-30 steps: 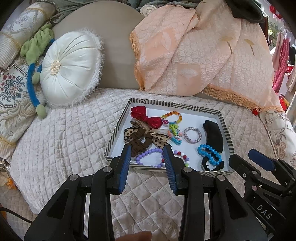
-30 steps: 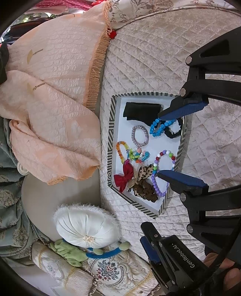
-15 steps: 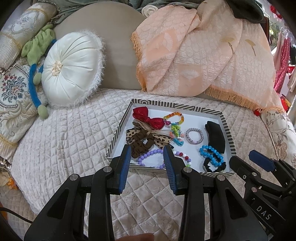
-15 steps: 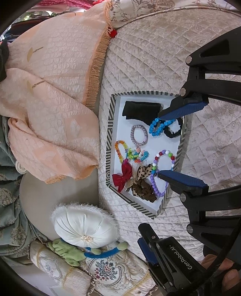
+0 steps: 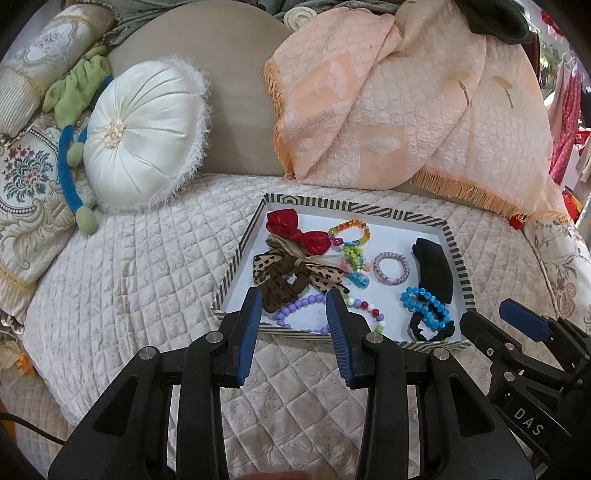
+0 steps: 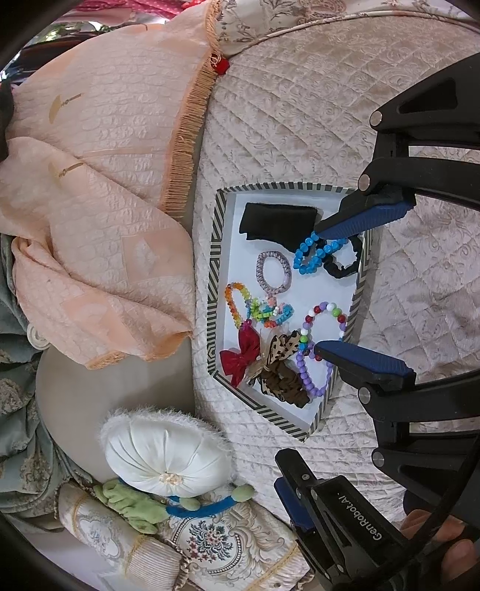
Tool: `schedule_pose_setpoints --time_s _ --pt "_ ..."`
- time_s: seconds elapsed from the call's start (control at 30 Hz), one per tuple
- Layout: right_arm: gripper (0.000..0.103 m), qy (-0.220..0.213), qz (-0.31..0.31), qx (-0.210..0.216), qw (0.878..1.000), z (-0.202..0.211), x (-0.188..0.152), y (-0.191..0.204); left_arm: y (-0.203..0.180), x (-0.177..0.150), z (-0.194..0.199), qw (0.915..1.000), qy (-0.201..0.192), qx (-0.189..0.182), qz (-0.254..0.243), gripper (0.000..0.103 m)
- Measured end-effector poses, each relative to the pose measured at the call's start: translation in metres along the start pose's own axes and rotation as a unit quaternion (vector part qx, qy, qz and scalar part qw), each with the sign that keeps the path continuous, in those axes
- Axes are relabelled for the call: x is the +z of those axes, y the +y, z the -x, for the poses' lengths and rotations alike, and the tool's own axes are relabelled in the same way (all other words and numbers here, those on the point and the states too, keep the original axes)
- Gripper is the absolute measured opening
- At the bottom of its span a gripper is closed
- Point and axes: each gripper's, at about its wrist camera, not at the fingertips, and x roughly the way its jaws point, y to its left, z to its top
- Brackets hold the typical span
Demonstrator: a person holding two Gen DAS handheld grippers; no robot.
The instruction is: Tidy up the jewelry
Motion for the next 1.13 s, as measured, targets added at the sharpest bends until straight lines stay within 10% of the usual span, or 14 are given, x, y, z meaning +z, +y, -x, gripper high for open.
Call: schedule_pose_setpoints --time_s 1.13 --pt "0.059 0.009 -0.008 -0.008 1.000 -0.014 -0.003 -0.029 -0.002 -0.004 -0.010 0.9999 0.009 -0.002 -0.009 0.035"
